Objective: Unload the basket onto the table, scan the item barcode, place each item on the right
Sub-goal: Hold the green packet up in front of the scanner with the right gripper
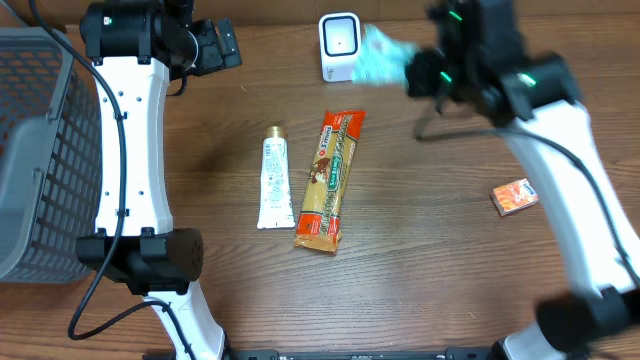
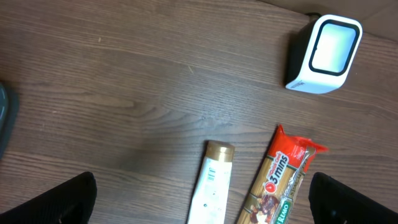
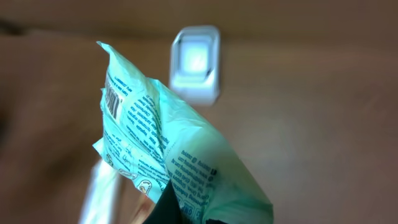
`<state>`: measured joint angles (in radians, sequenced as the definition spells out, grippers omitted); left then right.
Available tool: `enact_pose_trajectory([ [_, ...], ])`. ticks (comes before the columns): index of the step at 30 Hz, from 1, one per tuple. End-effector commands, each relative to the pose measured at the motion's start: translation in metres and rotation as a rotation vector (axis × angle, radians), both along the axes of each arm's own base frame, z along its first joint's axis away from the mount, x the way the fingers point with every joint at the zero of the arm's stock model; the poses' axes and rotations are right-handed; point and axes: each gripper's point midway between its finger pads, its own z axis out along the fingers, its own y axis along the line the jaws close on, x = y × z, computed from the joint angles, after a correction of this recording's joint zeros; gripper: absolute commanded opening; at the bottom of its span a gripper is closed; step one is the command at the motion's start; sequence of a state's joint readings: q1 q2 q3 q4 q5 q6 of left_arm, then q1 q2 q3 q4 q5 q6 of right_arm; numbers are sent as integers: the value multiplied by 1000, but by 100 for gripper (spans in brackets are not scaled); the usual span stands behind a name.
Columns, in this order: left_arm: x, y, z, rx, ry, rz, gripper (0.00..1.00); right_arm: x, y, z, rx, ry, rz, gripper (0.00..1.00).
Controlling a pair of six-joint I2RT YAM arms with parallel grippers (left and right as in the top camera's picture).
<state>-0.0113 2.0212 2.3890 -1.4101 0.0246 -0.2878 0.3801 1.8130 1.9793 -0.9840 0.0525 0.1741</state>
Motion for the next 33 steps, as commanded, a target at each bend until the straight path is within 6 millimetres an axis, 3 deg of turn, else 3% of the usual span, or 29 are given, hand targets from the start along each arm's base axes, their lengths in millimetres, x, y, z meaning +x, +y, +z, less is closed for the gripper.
enact_pose_trajectory([
  [1,1,0,0,11,-1,-9,100,53,-30,-5,-404,-175,-205,4],
  [5,1,0,0,11,-1,-9,100,94,-13,-17,-749,-307,-129,4],
  [8,1,0,0,11,-1,-9,100,110,6,-36,-1002,-321,50,4],
  [13,1,0,0,11,-1,-9,100,131,32,-59,-1247,-360,246,4],
  [26,1,0,0,11,-1,-9,100,168,58,-93,-1399,-484,308,4],
  [33,1,0,0,11,-1,-9,100,171,59,-99,-1452,-484,344,4],
])
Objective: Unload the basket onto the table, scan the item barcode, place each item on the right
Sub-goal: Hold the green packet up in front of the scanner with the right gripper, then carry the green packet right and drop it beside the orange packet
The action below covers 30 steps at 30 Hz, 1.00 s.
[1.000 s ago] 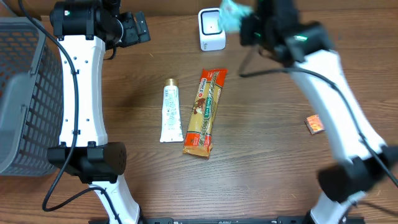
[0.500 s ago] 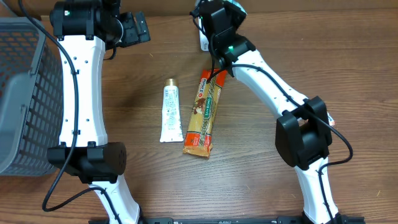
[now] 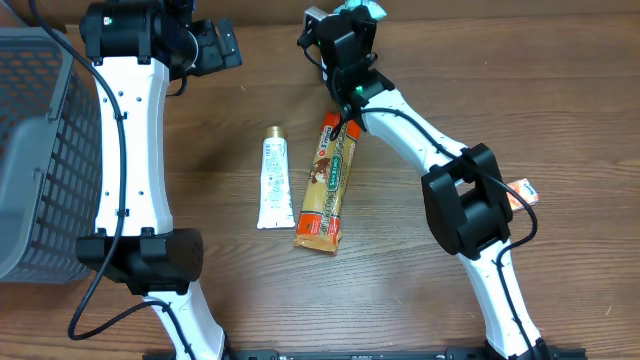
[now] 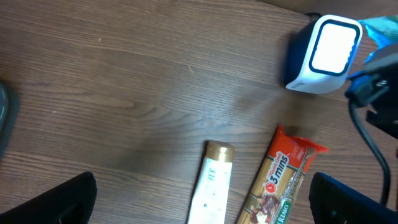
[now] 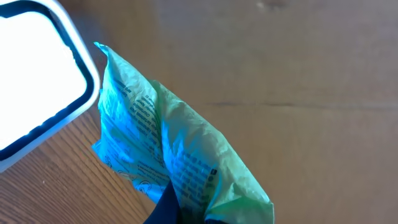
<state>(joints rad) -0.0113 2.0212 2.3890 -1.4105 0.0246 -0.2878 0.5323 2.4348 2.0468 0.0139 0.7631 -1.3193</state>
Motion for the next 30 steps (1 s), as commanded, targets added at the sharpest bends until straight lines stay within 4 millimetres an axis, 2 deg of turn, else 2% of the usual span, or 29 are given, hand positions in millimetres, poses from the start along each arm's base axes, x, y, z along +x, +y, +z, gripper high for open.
enact_pose_trajectory([
  [1,1,0,0,11,-2,-9,100,2,2,16,-19,-29,8,4],
  [15,1,0,0,11,-2,-9,100,1,3,19,-13,-34,8,4],
  [17,1,0,0,12,-2,-9,100,-1,3,32,49,-64,-2,4],
  [22,1,0,0,11,-2,-9,100,-18,-10,100,257,-167,-45,4],
  [24,1,0,0,11,-2,-9,100,-32,-20,130,352,-186,-73,4],
  [26,1,0,0,11,-2,-9,100,-50,-30,151,454,-179,-99,4],
  [28,1,0,0,11,-2,-9,100,-72,-38,166,586,-139,-119,4],
  [30,1,0,0,11,-2,-9,100,-95,-45,171,712,-52,-120,4],
])
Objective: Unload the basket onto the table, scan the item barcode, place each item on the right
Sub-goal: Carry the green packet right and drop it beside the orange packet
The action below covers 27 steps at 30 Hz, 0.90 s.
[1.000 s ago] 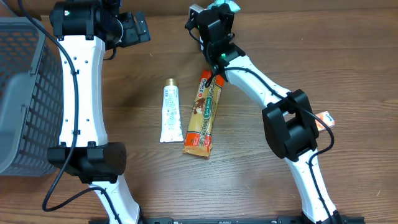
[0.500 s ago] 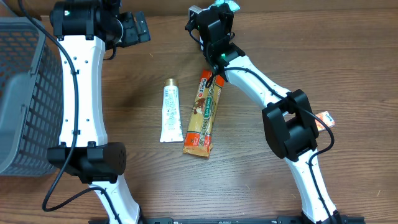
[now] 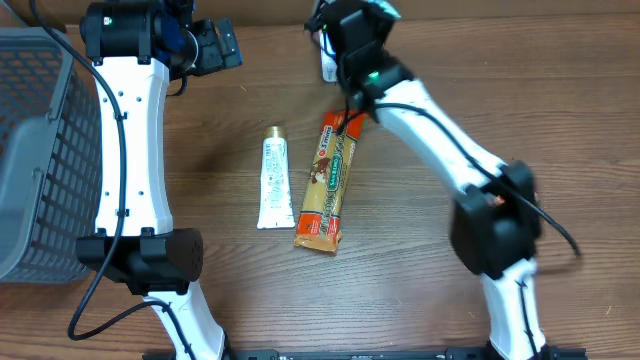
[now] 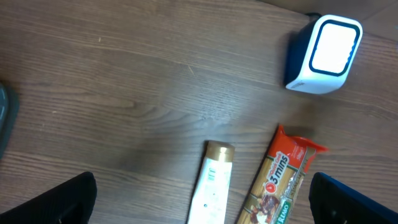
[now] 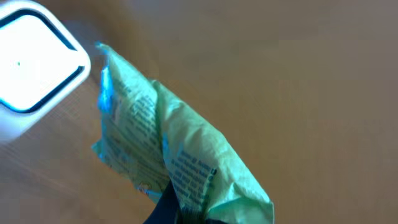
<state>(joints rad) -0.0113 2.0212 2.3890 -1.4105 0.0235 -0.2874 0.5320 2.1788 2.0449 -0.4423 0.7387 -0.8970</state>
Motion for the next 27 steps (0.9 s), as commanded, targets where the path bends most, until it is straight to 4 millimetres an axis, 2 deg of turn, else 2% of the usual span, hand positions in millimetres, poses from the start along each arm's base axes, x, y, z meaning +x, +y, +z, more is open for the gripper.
enact_pose_trajectory([
  [1,1,0,0,10,-1,-9,100,-52,-19,100,471,-87,-41,4],
  [4,1,0,0,10,-1,-9,100,-90,-35,89,656,118,-38,4],
  [7,1,0,0,10,-1,-9,100,-131,-58,65,835,366,-103,5],
  [9,1,0,0,10,-1,-9,100,-151,-78,46,924,509,-190,4],
  [11,1,0,0,10,-2,-9,100,-168,-113,19,981,642,-326,4],
  [16,1,0,0,10,-1,-9,100,-179,-186,-33,1014,704,-571,4],
  [20,1,0,0,10,-2,-10,100,-188,-244,-91,1060,711,-745,4],
  [24,1,0,0,10,-2,-9,100,-197,-283,-138,1103,675,-842,5],
  [27,1,0,0,10,-1,-9,100,-207,-296,-160,1121,675,-883,6],
])
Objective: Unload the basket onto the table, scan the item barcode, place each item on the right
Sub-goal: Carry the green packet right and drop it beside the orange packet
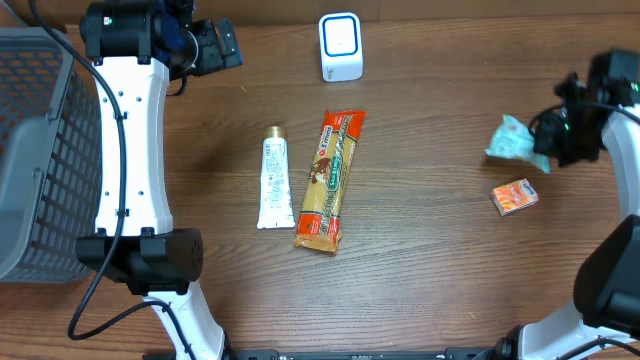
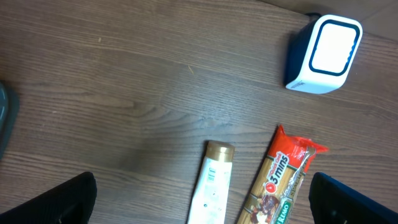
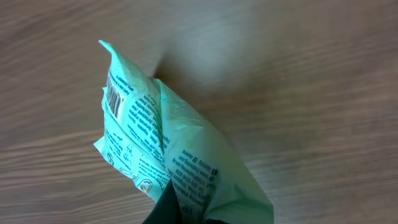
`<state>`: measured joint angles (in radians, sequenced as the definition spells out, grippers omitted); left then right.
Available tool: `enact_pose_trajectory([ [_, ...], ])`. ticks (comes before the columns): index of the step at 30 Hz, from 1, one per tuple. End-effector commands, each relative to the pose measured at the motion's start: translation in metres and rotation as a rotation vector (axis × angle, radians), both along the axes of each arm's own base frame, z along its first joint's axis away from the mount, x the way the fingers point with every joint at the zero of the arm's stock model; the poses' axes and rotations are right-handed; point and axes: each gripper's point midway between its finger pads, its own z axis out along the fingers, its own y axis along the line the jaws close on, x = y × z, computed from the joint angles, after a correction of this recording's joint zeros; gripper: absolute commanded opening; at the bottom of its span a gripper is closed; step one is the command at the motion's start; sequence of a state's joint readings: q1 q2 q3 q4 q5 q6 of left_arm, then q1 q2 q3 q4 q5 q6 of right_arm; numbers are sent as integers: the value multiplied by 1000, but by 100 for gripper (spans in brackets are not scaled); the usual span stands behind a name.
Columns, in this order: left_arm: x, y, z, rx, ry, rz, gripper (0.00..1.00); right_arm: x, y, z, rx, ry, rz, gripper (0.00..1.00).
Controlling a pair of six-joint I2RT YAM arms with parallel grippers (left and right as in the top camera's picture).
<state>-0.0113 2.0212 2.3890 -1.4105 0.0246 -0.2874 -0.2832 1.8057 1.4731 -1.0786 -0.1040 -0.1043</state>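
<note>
The white barcode scanner (image 1: 340, 45) stands at the back middle of the table, its window also showing in the left wrist view (image 2: 323, 55). My right gripper (image 1: 538, 140) is far to the right, shut on a crumpled green packet (image 1: 510, 139). In the right wrist view the green packet (image 3: 165, 146) fills the middle over bare wood, its barcode (image 3: 112, 97) at the upper left. My left gripper (image 2: 200, 186) hangs open, high over the back left, with nothing between its fingers.
A white tube (image 1: 272, 183) and a long orange pasta packet (image 1: 330, 180) lie side by side mid-table. A small orange box (image 1: 515, 196) lies just in front of the green packet. A grey wire basket (image 1: 30, 150) stands at the left edge.
My right gripper, still shut on the green packet, has gone from the scanner at the back middle to the right side of the table, near the orange box. The left arm has not moved.
My right gripper held the green packet just right of the scanner, barcode in view. Then it held the packet right up against the scanner's window at two moments. Now it holds the packet far from the scanner, at the right. The left gripper stayed open and still throughout.
</note>
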Motion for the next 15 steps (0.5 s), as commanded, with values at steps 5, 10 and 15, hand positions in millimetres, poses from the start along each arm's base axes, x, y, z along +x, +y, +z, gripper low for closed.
enact_pose_trajectory([
  [5,1,0,0,11,-2,-9,100,-15,-7,-21,41,17,-44,20],
  [10,1,0,0,11,-2,-9,100,-10,6,-9,112,-2,-28,51],
  [15,1,0,0,11,-2,-9,100,4,31,43,232,-62,19,68],
])
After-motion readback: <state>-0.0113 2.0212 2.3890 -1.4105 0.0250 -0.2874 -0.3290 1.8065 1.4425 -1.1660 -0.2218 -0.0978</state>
